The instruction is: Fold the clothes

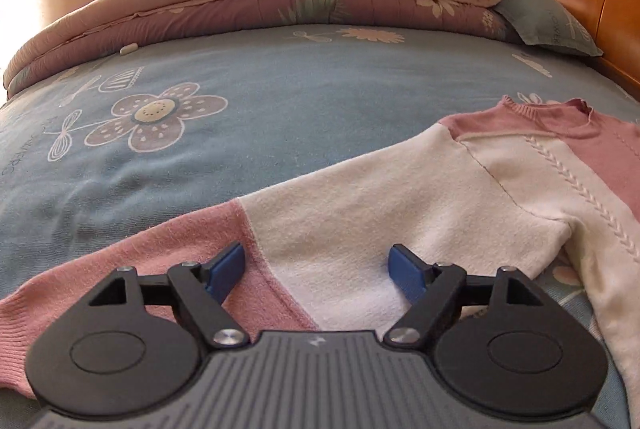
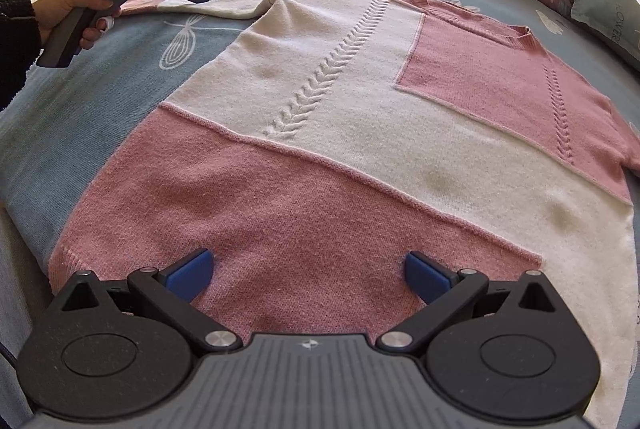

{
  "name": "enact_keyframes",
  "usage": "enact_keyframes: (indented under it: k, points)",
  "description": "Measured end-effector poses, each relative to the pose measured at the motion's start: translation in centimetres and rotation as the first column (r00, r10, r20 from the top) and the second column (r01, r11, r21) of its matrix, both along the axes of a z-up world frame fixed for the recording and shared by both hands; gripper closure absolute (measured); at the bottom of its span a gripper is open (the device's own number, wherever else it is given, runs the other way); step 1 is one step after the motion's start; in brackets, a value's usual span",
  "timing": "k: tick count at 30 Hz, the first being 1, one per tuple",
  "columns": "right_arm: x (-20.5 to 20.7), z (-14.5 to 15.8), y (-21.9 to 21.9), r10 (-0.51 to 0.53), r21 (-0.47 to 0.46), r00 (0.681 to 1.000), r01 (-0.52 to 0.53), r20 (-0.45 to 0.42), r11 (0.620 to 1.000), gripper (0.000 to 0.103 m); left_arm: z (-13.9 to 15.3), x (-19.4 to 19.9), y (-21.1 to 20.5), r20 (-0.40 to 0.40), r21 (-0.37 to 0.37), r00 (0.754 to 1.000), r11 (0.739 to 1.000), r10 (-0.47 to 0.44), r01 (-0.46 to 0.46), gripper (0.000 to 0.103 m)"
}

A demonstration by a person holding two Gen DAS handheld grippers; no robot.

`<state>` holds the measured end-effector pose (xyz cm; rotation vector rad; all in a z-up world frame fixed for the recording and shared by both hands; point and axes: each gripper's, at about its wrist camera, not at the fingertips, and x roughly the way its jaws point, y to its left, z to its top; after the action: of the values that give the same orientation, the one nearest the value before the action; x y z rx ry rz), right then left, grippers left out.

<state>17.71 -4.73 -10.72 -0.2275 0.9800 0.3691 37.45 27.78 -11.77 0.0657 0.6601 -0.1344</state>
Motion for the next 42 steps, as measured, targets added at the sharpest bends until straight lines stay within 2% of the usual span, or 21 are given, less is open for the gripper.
enact_keyframes:
  k: [2,5,7,9,14,16,18,20,23,25,26,28,31,33,35,37,40,42]
  points:
    - [-0.2,-0.1,-0.2,0.001,0.006,1.0,-0.001,0.009,1.0,0.0,-0.9,-0.5,-0.2,-0.001,0.006,1.0,1.0,-0.008,0.008,0.018]
    - [-0.4,-0.1,-0.2,0.004,0.01,1.0,-0.004,0.022,1.0,0.0,-0.7,-1.6,0.9,-0.006,0.029,1.0,0.999,-0.031,0.031,0.013]
    - [-0.5,-0.2,-0.3,0.005,0.012,1.0,-0.006,0.03,1.0,0.0,0.1,-1.7,1.8,-0.038,0.014,0.999,1.0,0.015,-0.014,0.013]
    - [-0.6,-0.2,-0.4,0.005,0.019,0.999,-0.006,0.038,1.0,0.0,1.4,-1.7,1.7,-0.029,0.012,0.998,0.999,0.053,-0.052,0.013]
    - [-0.7,-0.3,-0.5,0.013,0.026,0.999,-0.014,0.051,1.0,0.0,3.9,-0.5,-2.8,0.043,-0.05,0.996,0.996,-0.073,0.075,0.013]
    - [-0.8,-0.3,-0.6,0.016,0.028,0.998,-0.018,0.054,0.999,0.0,4.0,0.9,-5.8,0.045,-0.035,0.992,0.992,-0.122,0.123,0.013]
    - [-0.8,-0.3,-0.6,0.018,0.028,0.999,-0.02,0.051,0.999,0.0,3.3,3.0,-8.0,0.011,-0.033,0.991,0.991,-0.131,0.132,0.013]
    - [-0.7,-0.1,-0.5,0.028,0.014,0.999,-0.029,0.036,0.999,0.0,2.4,5.1,-9.4,-0.018,-0.055,0.995,0.994,-0.099,0.098,0.013]
    - [-0.9,0.3,-0.5,0.056,0.004,0.998,-0.056,0.029,0.998,0.0,0.4,8.2,-10.3,-0.052,-0.096,0.999,0.995,0.0,-0.005,0.013]
    - [-1.0,0.4,-0.8,0.067,0.017,0.997,-0.067,0.026,0.998,0.0,-0.9,10.1,-10.5,-0.081,-0.083,0.995,0.994,0.062,-0.069,0.012]
    - [-1.0,0.4,-1.0,0.066,0.028,0.998,-0.067,0.023,0.997,0.0,-1.2,10.8,-10.8,-0.068,-0.05,0.995,0.996,0.072,-0.075,0.008]
    - [-1.0,0.4,-1.5,0.059,0.041,0.998,-0.06,0.023,0.997,0.0,-1.3,12.4,-11.2,-0.107,-0.006,0.99,0.995,0.094,-0.095,0.006]
    - [-1.2,0.4,-2.0,0.054,0.03,0.998,-0.055,0.034,0.998,0.0,0.0,13.2,-10.5,-0.175,-0.07,0.972,0.983,0.156,-0.17,0.008]
    - [-1.6,0.6,-2.4,0.054,0.035,0.997,-0.055,0.049,0.998,0.0,1.3,12.1,-10.5,-0.17,-0.105,0.972,0.978,0.161,-0.18,0.008]
    - [-1.8,0.6,-2.7,0.058,0.053,0.997,-0.06,0.049,0.997,0.0,2.7,9.9,-11.6,-0.129,-0.132,0.987,0.984,0.099,-0.117,0.008]
    - [-2.0,0.5,-2.9,0.06,0.07,0.997,-0.063,0.049,0.996,0.0,3.8,7.8,-12.7,-0.104,-0.179,0.995,0.984,-0.002,-0.017,0.008]
    - [-2.3,0.4,-3.0,0.066,0.091,0.997,-0.069,0.044,0.993,0.0,4.6,5.2,-15.0,-0.093,-0.273,0.978,0.949,-0.189,0.157,0.007]
    - [-2.7,0.5,-3.0,0.086,0.1,0.995,-0.091,0.046,0.991,0.0,4.2,4.6,-16.1,-0.112,-0.313,0.961,0.927,-0.252,0.207,0.007]
